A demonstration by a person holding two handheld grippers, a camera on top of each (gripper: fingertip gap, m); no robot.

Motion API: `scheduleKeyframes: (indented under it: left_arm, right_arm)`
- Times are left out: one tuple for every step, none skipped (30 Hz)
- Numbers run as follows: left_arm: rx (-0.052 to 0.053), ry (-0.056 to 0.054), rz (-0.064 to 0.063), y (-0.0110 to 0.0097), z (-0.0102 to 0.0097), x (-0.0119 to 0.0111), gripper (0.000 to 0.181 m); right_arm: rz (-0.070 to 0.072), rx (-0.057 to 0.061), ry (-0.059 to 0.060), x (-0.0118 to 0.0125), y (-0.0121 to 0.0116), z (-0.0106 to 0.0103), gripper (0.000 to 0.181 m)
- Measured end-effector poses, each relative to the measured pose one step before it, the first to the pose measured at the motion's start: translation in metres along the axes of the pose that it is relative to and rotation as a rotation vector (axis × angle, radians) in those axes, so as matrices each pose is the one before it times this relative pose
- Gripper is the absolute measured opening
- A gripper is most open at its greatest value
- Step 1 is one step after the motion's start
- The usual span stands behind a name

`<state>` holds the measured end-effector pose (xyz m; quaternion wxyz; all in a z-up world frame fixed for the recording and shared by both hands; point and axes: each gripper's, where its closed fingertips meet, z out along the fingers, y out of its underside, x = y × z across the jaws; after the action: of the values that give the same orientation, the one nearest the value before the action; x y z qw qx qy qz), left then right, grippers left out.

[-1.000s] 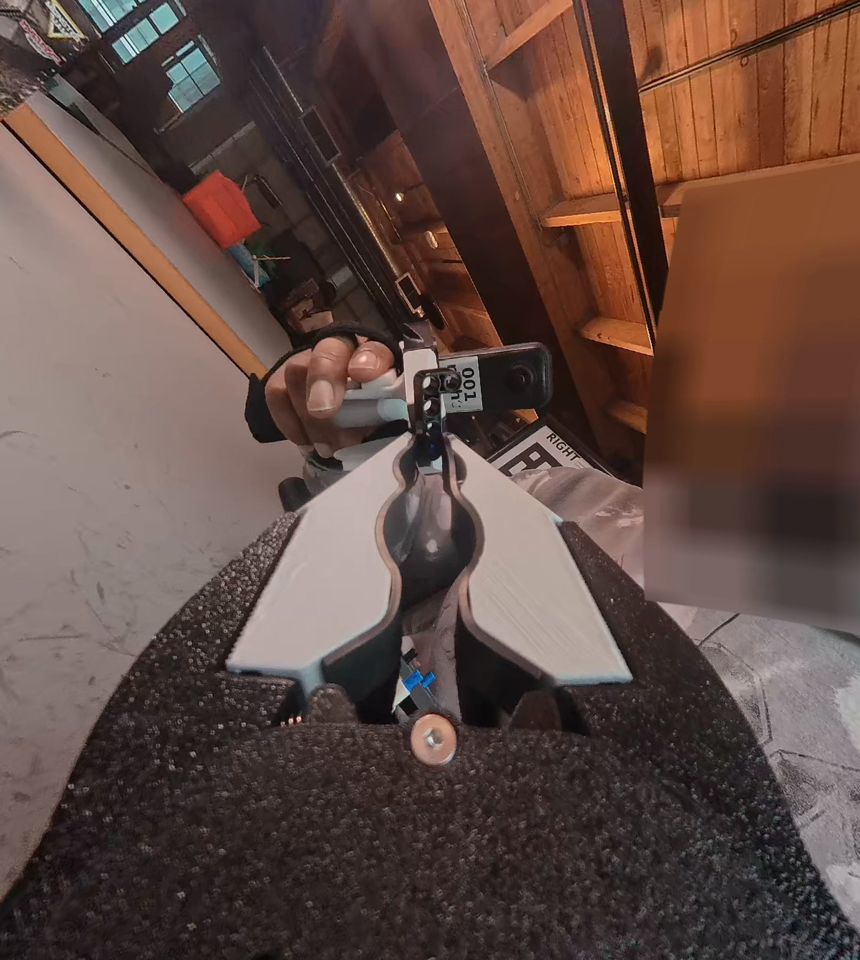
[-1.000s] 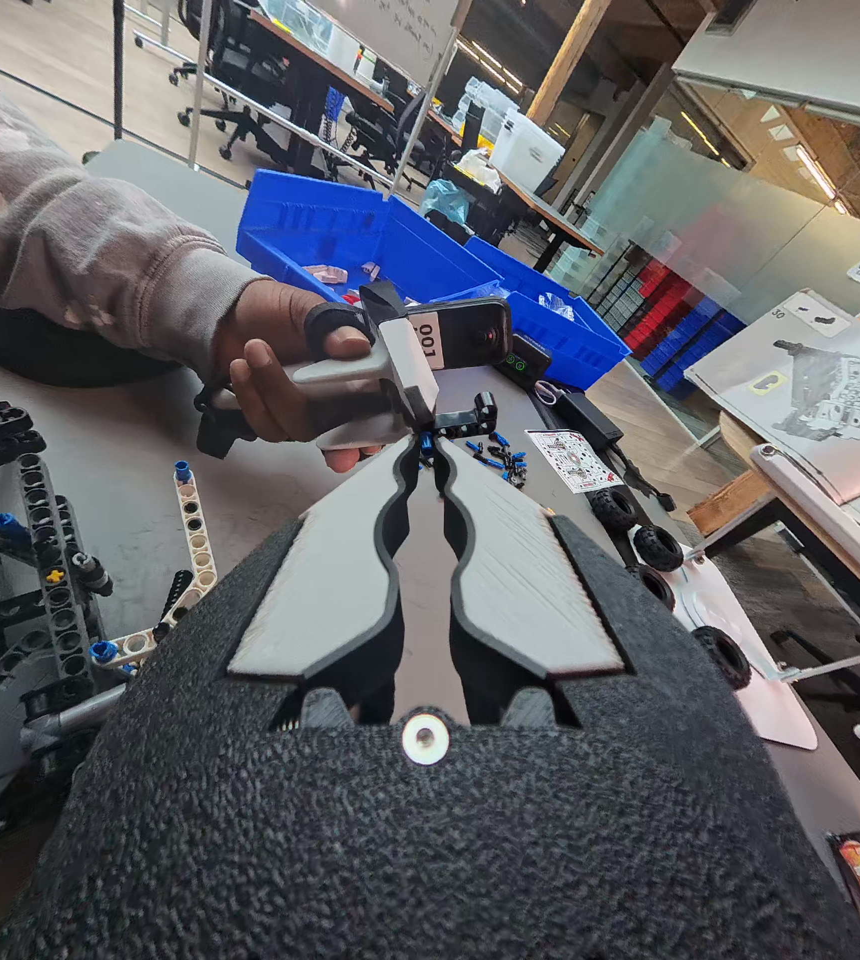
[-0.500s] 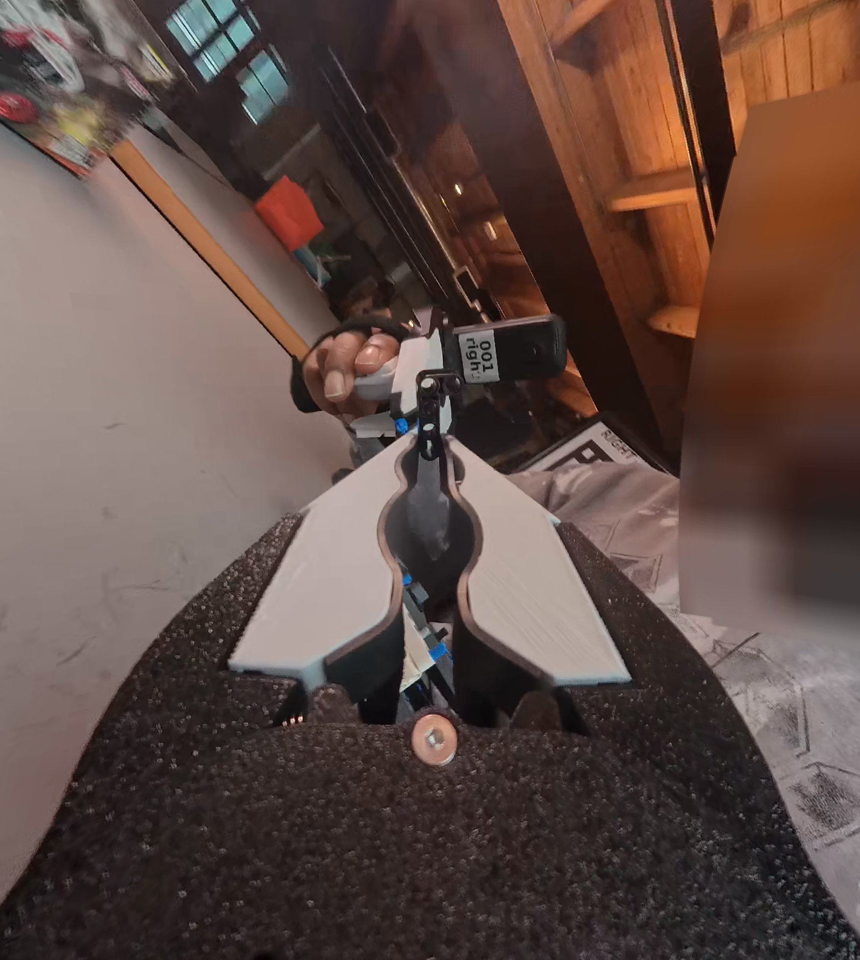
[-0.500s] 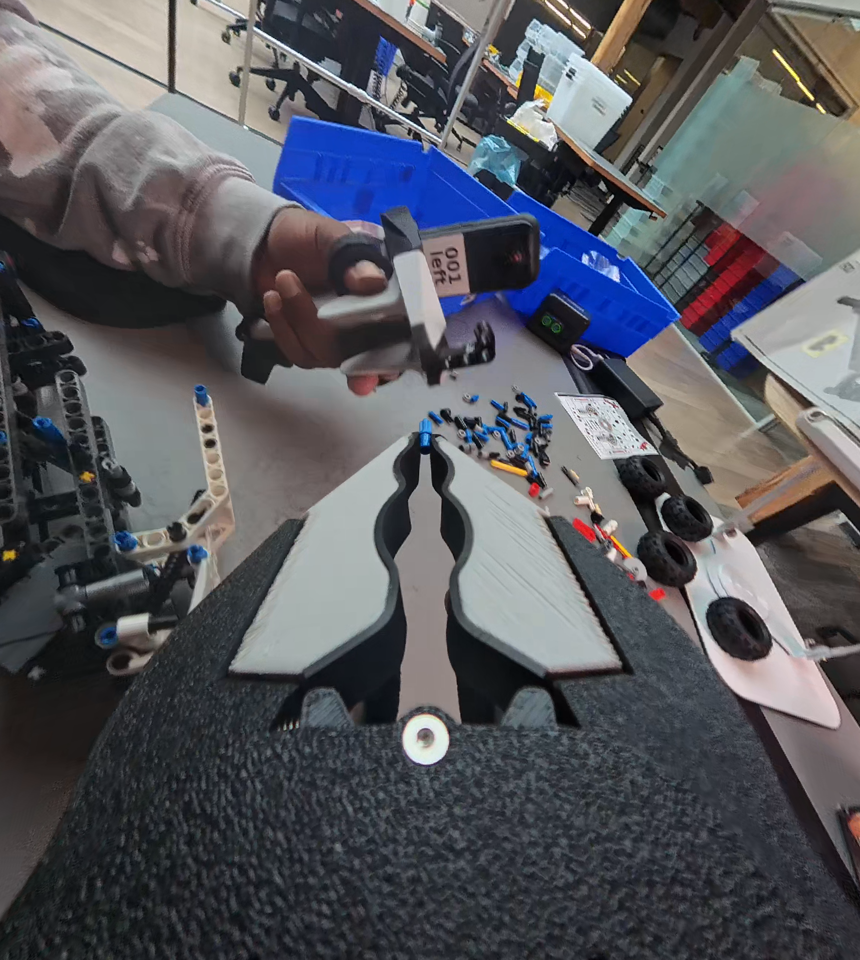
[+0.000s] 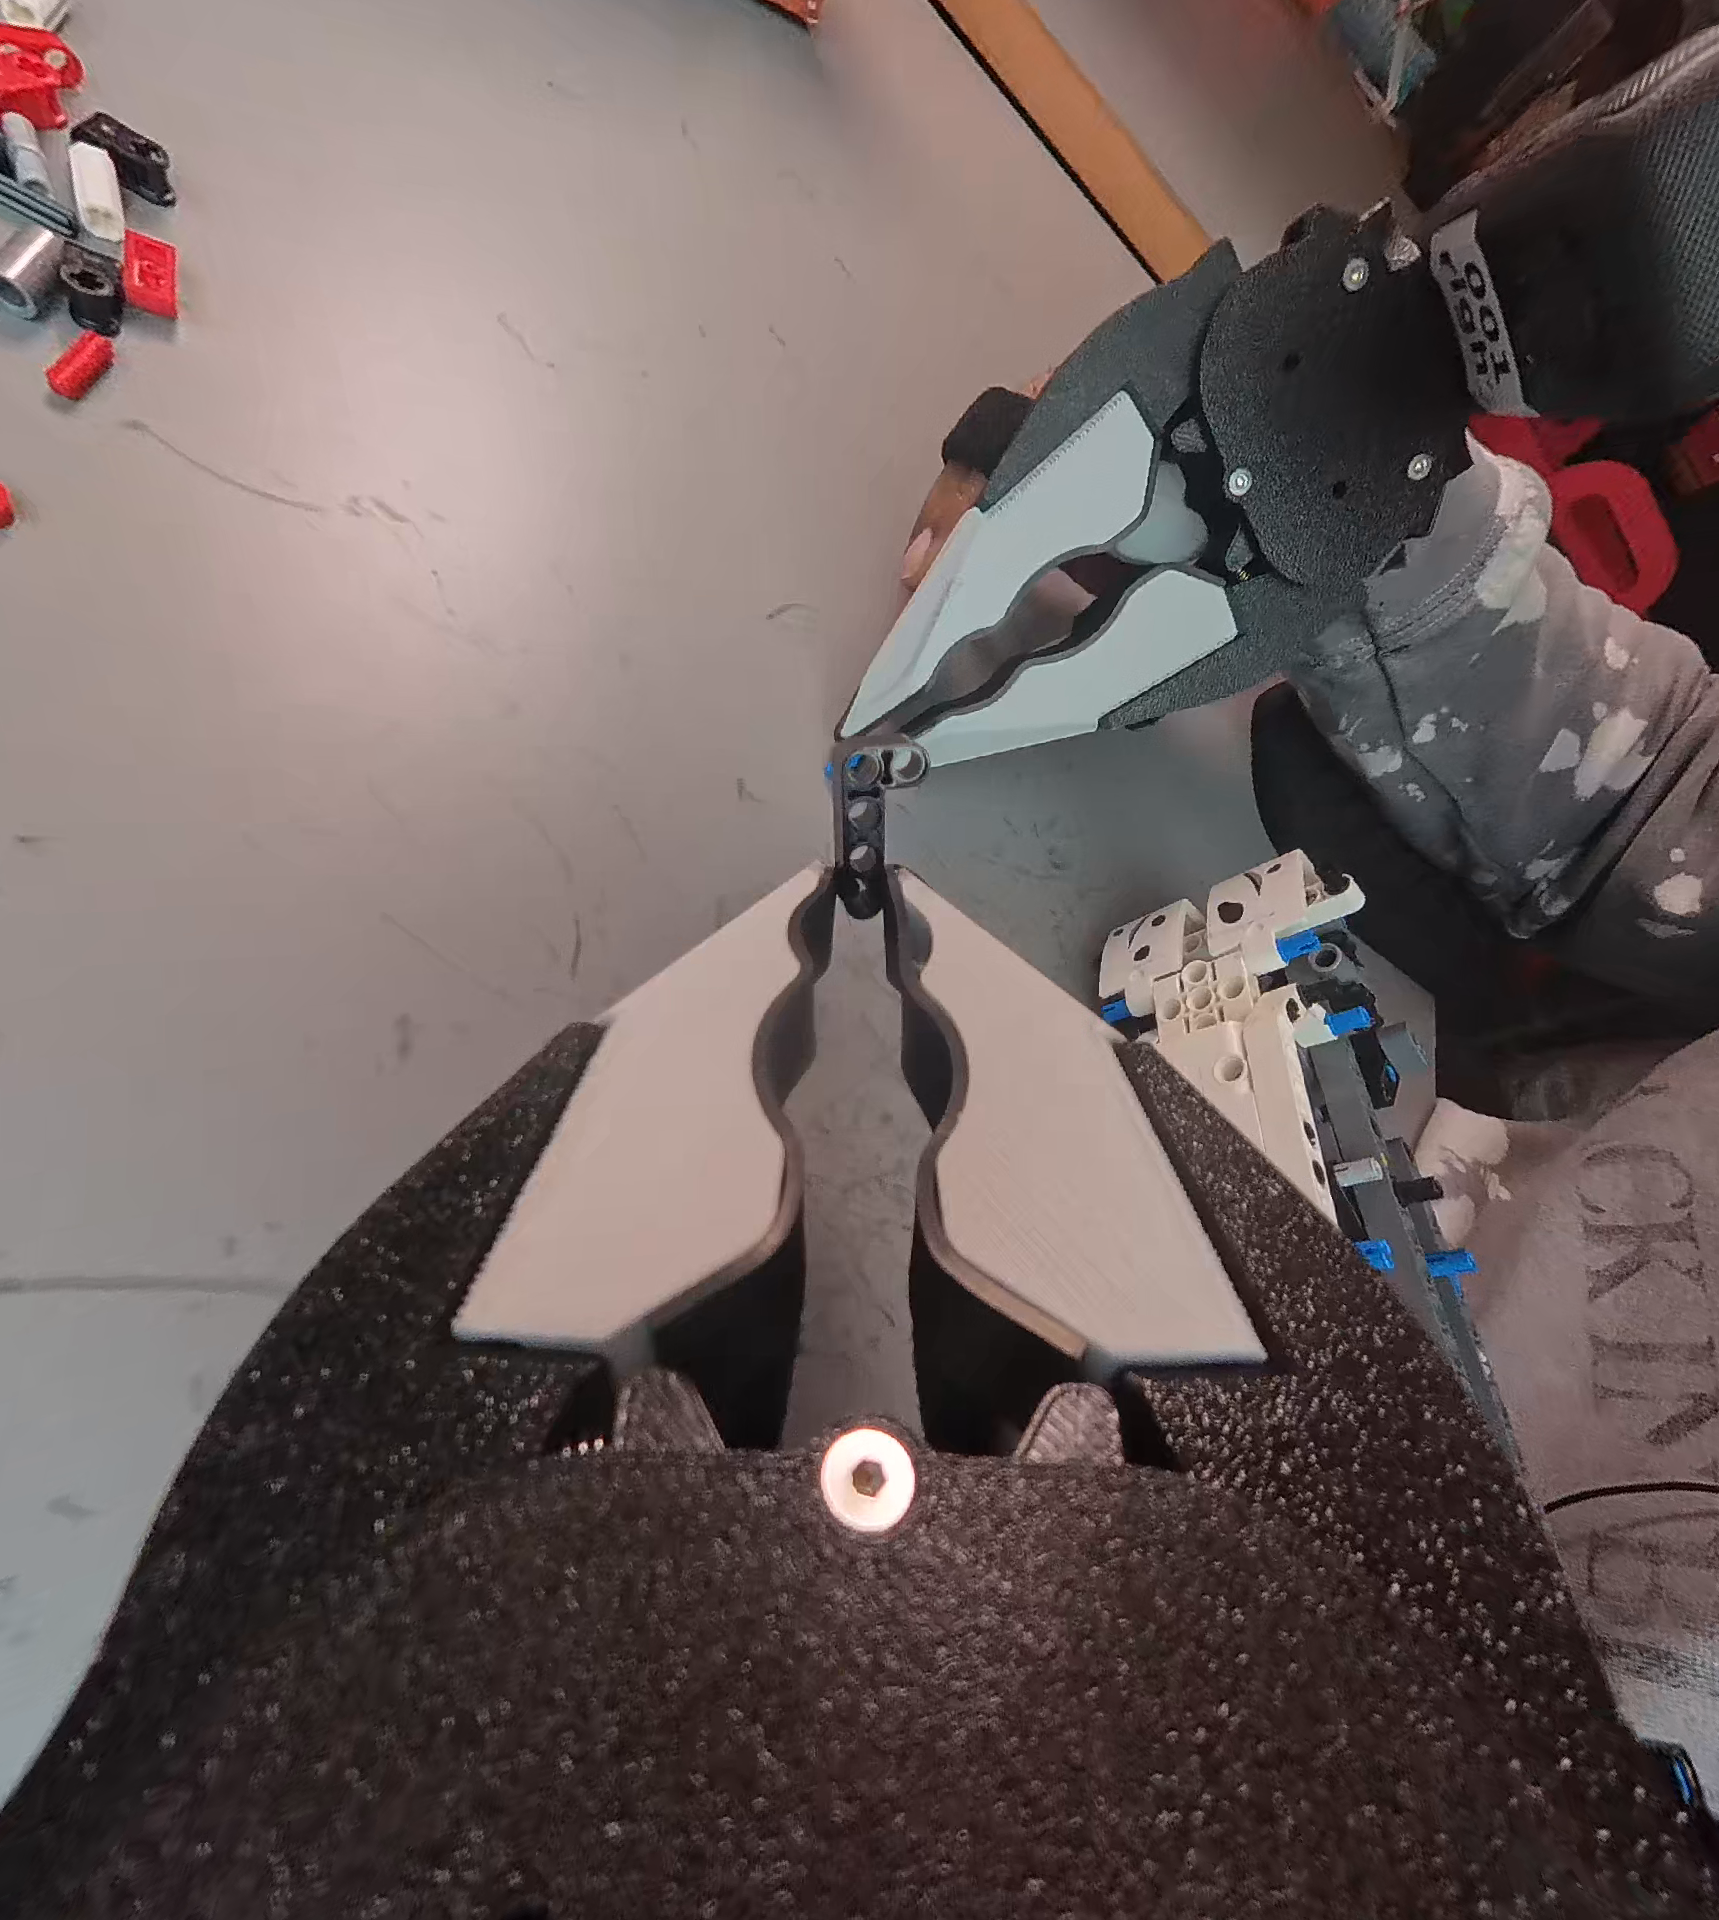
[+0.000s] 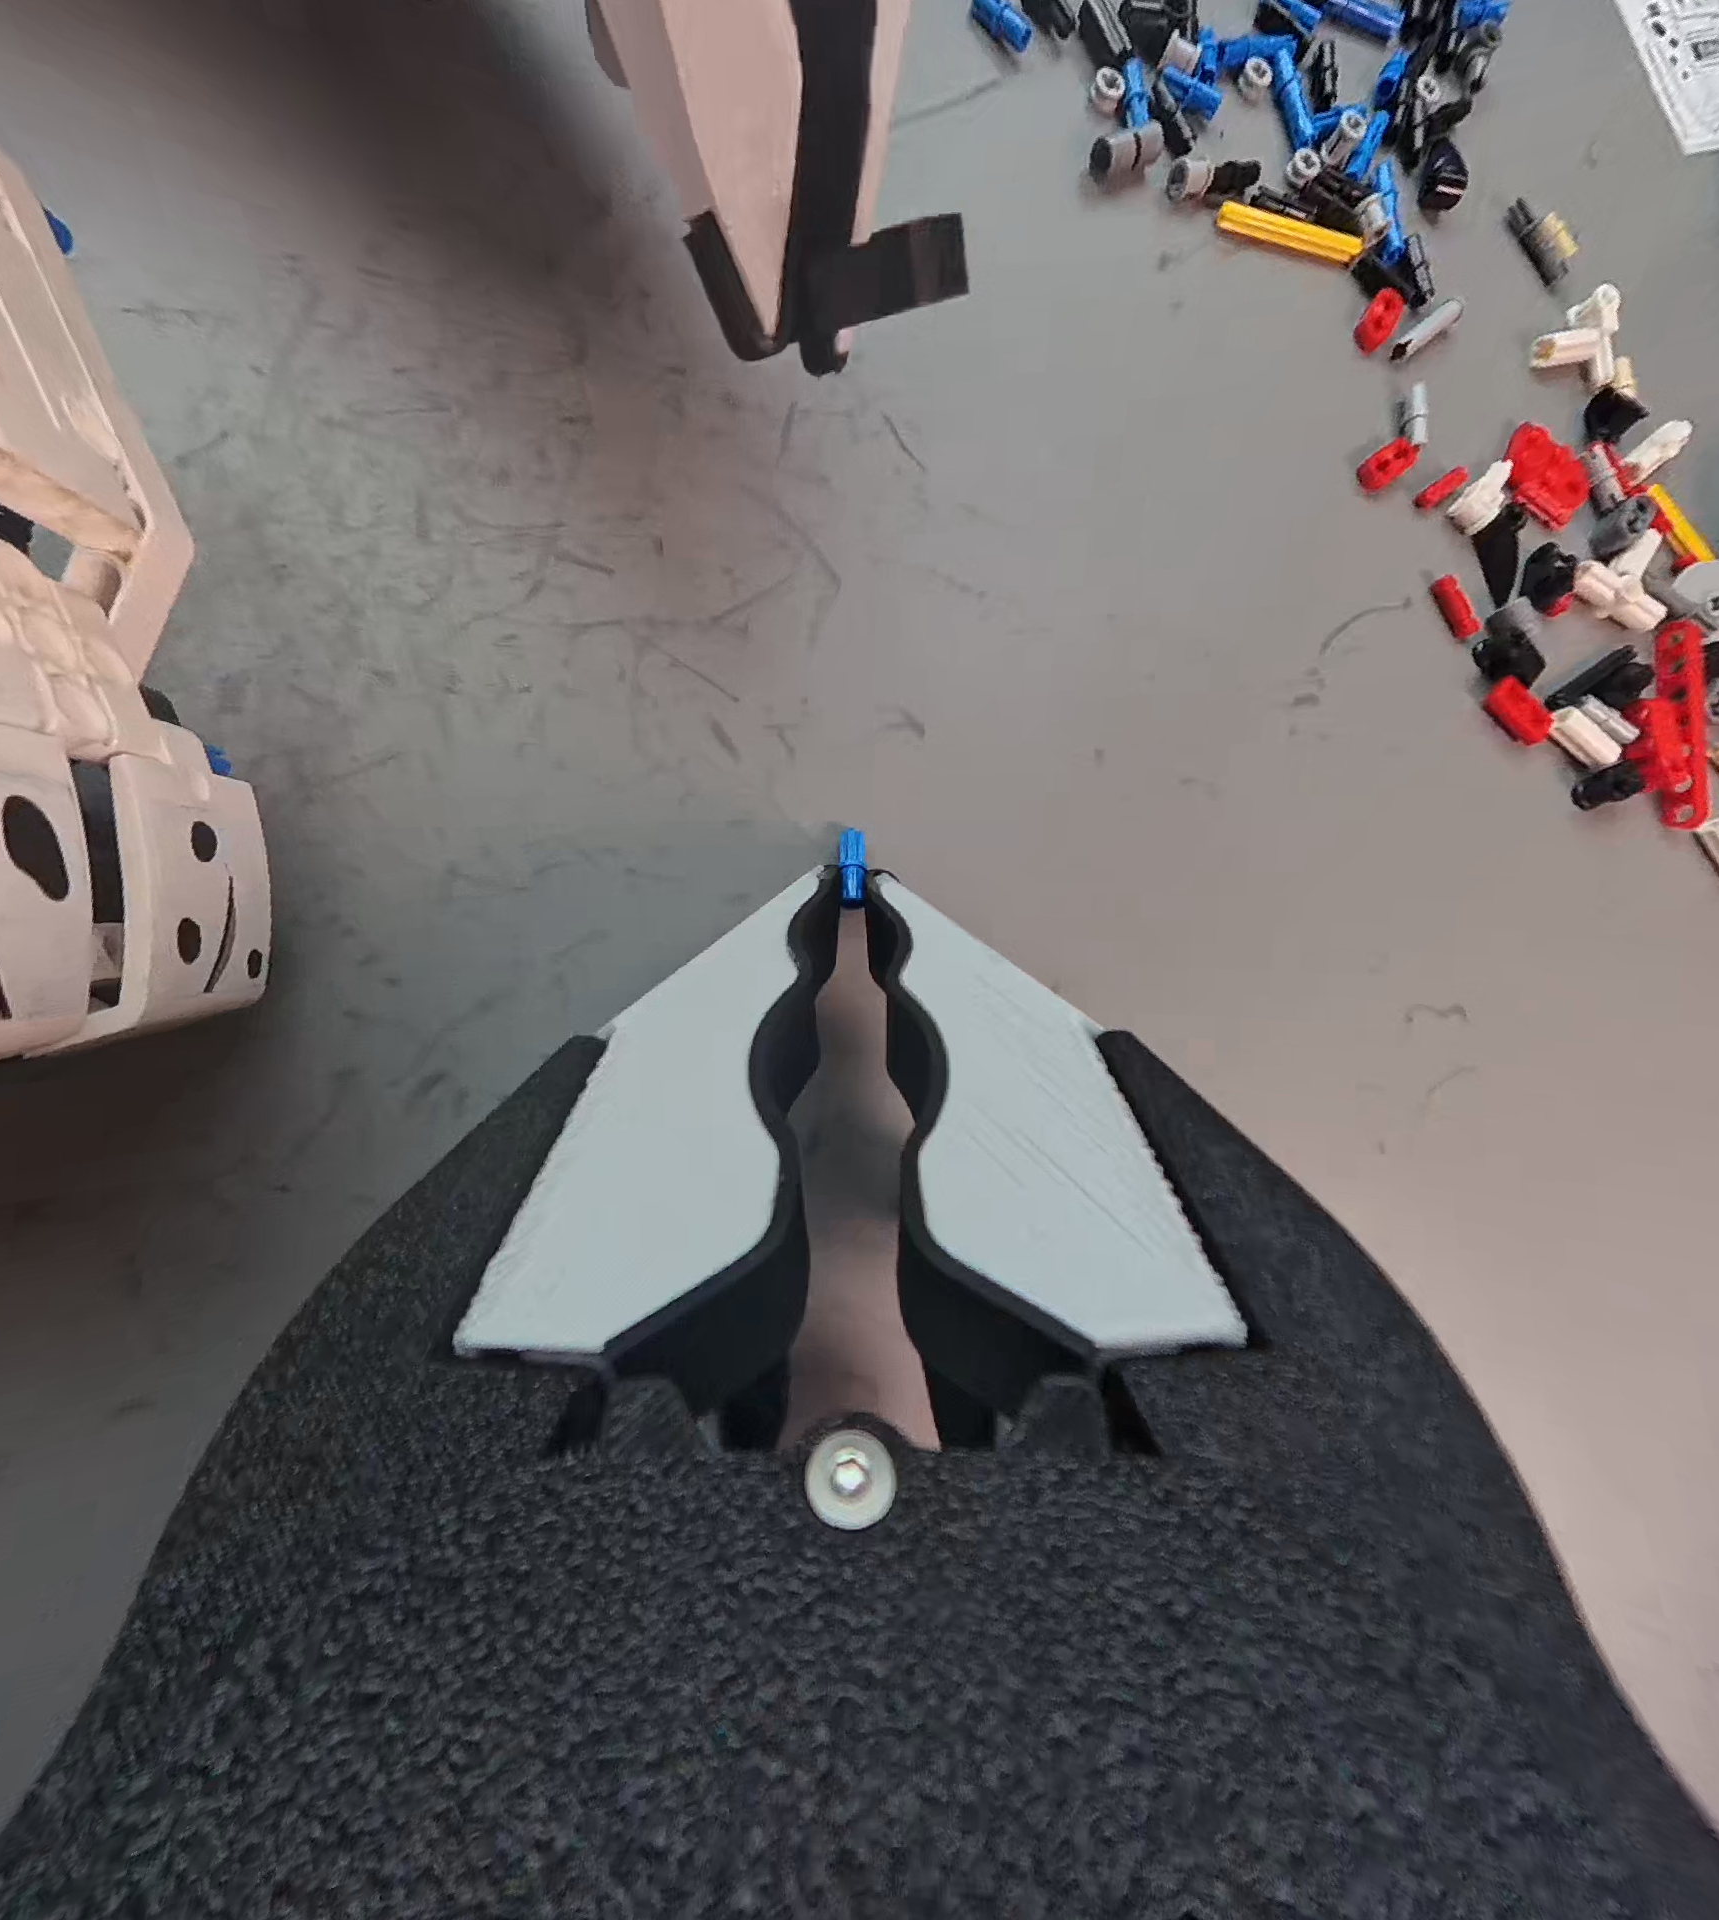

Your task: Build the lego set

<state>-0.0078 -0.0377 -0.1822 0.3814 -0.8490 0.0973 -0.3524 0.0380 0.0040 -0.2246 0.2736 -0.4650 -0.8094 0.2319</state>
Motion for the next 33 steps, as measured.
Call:
scheduleKeyframes:
  left_arm:
    - [-0.0042, -0.0046, 0.0042, 0.00089, 0.00090, -0.00004, 0.008]
    - [-0.0017, -0.0021, 0.0027, 0.00054, 0.00062, 0.00002, 0.008]
    - [0.0012, -0.0002, 0.0009, 0.00022, 0.00027, 0.00024, 0.008]
    - [0.0022, -0.0013, -0.0010, 0.00003, 0.00001, -0.00015, 0.008]
    - [0.0042, -0.0034, -0.0002, -0.00020, -0.00036, -0.00033, 0.008]
    - [0.0052, -0.0036, 0.0015, -0.00049, -0.00043, -0.00020, 0.008]
    - [0.0048, -0.0058, 0.0031, -0.00041, -0.00047, -0.00021, 0.008]
    - [0.0033, -0.0071, 0.0041, -0.00035, -0.00061, -0.00030, 0.008]
    - [0.0037, -0.0059, 0.0044, -0.00026, -0.00047, -0.00001, 0.008]
    - [0.0037, -0.0041, 0.0029, -0.00033, -0.00033, -0.00004, 0.008]
    - [0.0025, -0.0030, 0.0011, -0.00008, -0.00015, 0.00001, 0.008]
    - [0.0029, -0.0036, 0.0013, -0.00028, -0.00011, -0.00009, 0.008]
    - [0.0019, -0.0058, 0.0028, -0.00018, 0.00007, -0.00031, 0.008]
    - [0.0024, -0.0081, 0.0048, -0.00038, 0.00001, -0.00043, 0.008]
    - [0.0038, -0.0087, 0.0060, -0.00057, 0.00018, -0.00028, 0.008]
    - [0.0036, -0.0086, 0.0059, -0.00061, 0.00024, -0.00005, 0.008]
    - [0.0038, -0.0091, 0.0083, -0.00060, 0.00047, 0.00001, 0.008]
    - [0.0025, -0.0104, 0.0117, -0.00049, 0.00051, 0.00013, 0.008]
    - [0.0030, -0.0117, 0.0130, -0.00064, 0.00059, 0.00006, 0.008]
    - [0.0026, -0.0127, 0.0141, -0.00069, 0.00060, 0.00005, 0.008]
    - [0.0026, -0.0167, 0.0192, -0.00069, 0.00043, -0.00018, 0.008]
    - [0.0021, -0.0236, 0.0274, -0.00084, 0.00030, -0.00062, 0.008]
    - [0.0022, -0.0310, 0.0384, -0.00111, 0.00010, -0.00121, 0.008]
    - [-0.0033, -0.0353, 0.0427, -0.00042, 0.00009, -0.00169, 0.008]
    - [-0.0028, -0.0317, 0.0383, -0.00048, 0.00008, -0.00143, 0.008]
    - [0.0039, -0.0211, 0.0255, -0.00151, -0.00018, -0.00043, 0.008]
    - [0.0067, -0.0123, 0.0157, -0.00179, -0.00043, 0.00054, 0.008]
    - [0.0045, -0.0130, 0.0160, -0.00155, -0.00046, 0.00021, 0.008]
    - [0.0011, -0.0173, 0.0198, -0.00104, -0.00031, -0.00053, 0.008]
    - [0.0012, -0.0171, 0.0207, -0.00091, -0.00030, -0.00048, 0.008]
    - [0.0026, -0.0128, 0.0164, -0.00118, -0.00045, 0.00005, 0.008]
    - [0.0037, -0.0103, 0.0133, -0.00132, -0.00051, 0.00031, 0.008]
    - [0.0023, -0.0100, 0.0149, -0.00118, -0.00040, 0.00046, 0.008]
  right_arm:
    - [0.0107, -0.0044, -0.0048, 0.00028, 0.00027, 0.00010, 0.004]
    - [0.0050, 0.0020, 0.0021, 0.00087, -0.00013, 0.00001, 0.006]
    - [0.0044, 0.0052, 0.0046, 0.00108, -0.00008, -0.00010, 0.008]
    - [0.0051, 0.0073, 0.0057, 0.00123, -0.00011, -0.00031, 0.010]
    - [0.0092, 0.0077, 0.0015, 0.00067, -0.00011, -0.00026, 0.012]
    - [0.0110, 0.0101, -0.0012, 0.00039, -0.00058, -0.00062, 0.015]
    - [0.0089, 0.0206, 0.0031, 0.00067, -0.00248, -0.00149, 0.015]
    - [0.0081, 0.0234, -0.0004, 0.00001, -0.00351, -0.00239, 0.015]
    - [0.0067, 0.0244, 0.0026, 0.00054, -0.00429, -0.00307, 0.016]
    - [0.0048, 0.0264, 0.0100, 0.00152, -0.00495, -0.00344, 0.017]
    - [0.0036, 0.0243, 0.0122, 0.00205, -0.00474, -0.00342, 0.018]
    - [0.0010, 0.0258, 0.0136, 0.00203, -0.00494, -0.00311, 0.019]
    - [0.0018, 0.0264, 0.0089, 0.00103, -0.00493, -0.00260, 0.019]
    - [0.0040, 0.0266, 0.0030, -0.00008, -0.00499, -0.00204, 0.019]
    - [0.0038, 0.0293, 0.0063, -0.00009, -0.00547, -0.00150, 0.020]
    - [0.0026, 0.0293, 0.0067, -0.00020, -0.00581, -0.00102, 0.020]
    - [0.0016, 0.0235, 0.0053, -0.00078, -0.00545, -0.00056, 0.021]
    - [-0.0047, 0.0217, 0.0123, 0.00001, -0.00573, -0.00031, 0.022]
    - [-0.0104, 0.0237, 0.0157, 0.00023, -0.00626, -0.00012, 0.024]
    - [-0.0113, 0.0194, 0.0102, -0.00078, -0.00572, 0.00009, 0.024]
    - [-0.0093, 0.0187, 0.0056, -0.00145, -0.00550, 0.00024, 0.024]
    - [0.0010, 0.0207, 0.0071, -0.00079, -0.00573, 0.00021, 0.024]
    - [0.0186, 0.0146, 0.0107, 0.00087, -0.00438, 0.00031, 0.023]
    - [0.0324, 0.0053, 0.0121, 0.00238, -0.00239, 0.00040, 0.023]
    - [0.0406, 0.0073, 0.0101, 0.00294, -0.00203, -0.00006, 0.022]
    - [0.0464, 0.0121, 0.0017, 0.00203, -0.00238, -0.00041, 0.020]
    - [0.0452, 0.0128, -0.0040, 0.00061, -0.00253, -0.00036, 0.020]
    - [0.0391, 0.0096, -0.0026, -0.00012, -0.00231, 0.00030, 0.020]
    - [0.0306, 0.0057, 0.0000, -0.00068, -0.00199, 0.00101, 0.020]
    - [0.0196, 0.0013, -0.0049, -0.00204, -0.00108, 0.00171, 0.020]
    - [0.0176, -0.0077, -0.0021, -0.00159, 0.00061, 0.00231, 0.020]
    - [0.0170, -0.0143, -0.0026, -0.00140, 0.00200, 0.00283, 0.020]
    - [0.0182, -0.0062, -0.0092, -0.00189, 0.00151, 0.00292, 0.021]
